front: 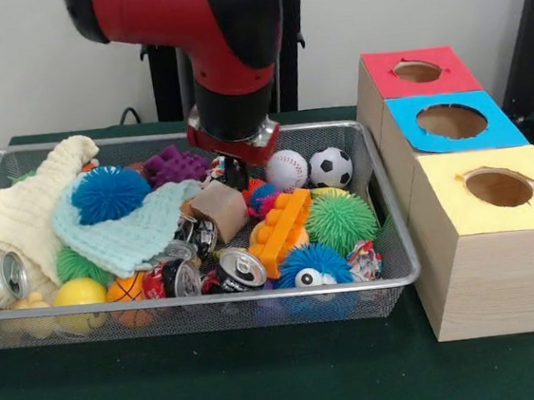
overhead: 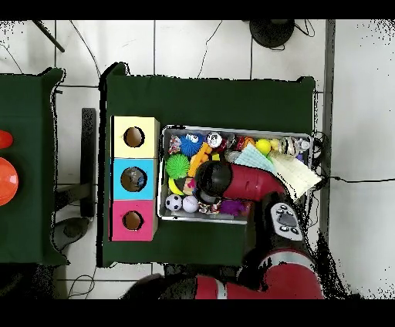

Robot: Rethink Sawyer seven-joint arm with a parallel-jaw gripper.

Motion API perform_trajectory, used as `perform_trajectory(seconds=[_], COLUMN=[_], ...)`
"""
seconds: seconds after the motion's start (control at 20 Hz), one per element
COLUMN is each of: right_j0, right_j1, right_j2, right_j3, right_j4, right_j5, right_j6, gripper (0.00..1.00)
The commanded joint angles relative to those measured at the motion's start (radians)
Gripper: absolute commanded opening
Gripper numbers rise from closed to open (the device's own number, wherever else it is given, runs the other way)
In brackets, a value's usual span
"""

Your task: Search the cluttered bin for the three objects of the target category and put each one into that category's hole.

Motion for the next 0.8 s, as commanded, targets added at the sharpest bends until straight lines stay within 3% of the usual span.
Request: perform_trajectory(seconds=[0.05,0.6,0.8], right_j0=[-0.136,-0.217,-0.235], right_j1=[-0.017,0.011,-0.004], right_j2=[0.134,0.195,0.236], right_j3=[-0.086,-0.16,-0.12], right_j4=[-0.094,-0.218,-0.212], right_j5=[0.141,0.158,0.164], right_j6=[-0.28,-0.282,-0.263], gripper=[0.0,0.0,0.0])
